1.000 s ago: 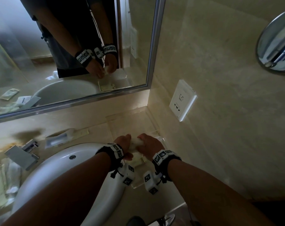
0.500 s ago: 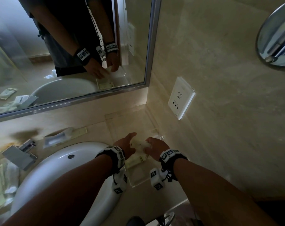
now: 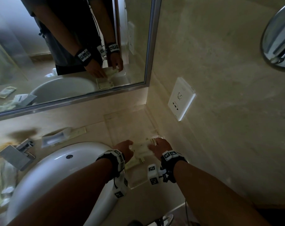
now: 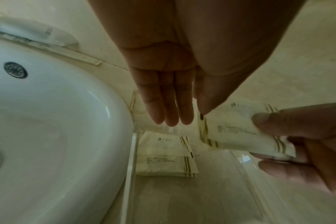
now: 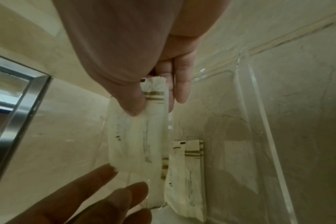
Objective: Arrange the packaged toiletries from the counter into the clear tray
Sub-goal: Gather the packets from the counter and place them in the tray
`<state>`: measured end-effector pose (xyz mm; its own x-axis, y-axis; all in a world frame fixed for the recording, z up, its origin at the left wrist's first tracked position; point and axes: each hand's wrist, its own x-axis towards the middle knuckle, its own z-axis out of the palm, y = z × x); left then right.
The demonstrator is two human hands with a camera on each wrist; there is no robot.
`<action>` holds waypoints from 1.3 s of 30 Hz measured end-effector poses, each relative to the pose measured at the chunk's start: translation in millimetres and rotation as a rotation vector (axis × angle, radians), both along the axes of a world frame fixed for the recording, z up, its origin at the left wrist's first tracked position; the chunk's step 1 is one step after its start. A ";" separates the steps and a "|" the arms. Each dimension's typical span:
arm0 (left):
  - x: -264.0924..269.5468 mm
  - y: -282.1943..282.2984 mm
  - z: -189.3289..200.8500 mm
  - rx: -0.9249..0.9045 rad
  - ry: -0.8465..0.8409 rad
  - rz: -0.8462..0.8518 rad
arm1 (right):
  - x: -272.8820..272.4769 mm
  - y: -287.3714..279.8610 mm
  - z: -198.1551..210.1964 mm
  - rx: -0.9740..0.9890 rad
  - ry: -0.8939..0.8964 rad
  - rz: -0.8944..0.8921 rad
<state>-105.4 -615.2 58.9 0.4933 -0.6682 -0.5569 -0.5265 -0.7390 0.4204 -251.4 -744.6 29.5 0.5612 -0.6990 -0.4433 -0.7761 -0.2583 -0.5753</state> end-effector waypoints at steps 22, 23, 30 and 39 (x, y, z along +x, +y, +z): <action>-26.4 6.0 -43.8 0.203 -0.021 -0.300 | -14.3 -13.1 -38.4 0.042 0.249 -0.039; -26.3 6.7 -46.0 0.208 -0.016 -0.305 | -13.3 -12.1 -39.8 0.048 0.253 -0.043; -20.2 8.0 -53.1 0.242 -0.006 -0.313 | -0.7 -1.7 -43.0 0.036 0.281 -0.110; -12.1 3.2 -56.5 0.192 -0.065 -0.399 | -6.7 5.9 -40.2 0.041 0.319 0.019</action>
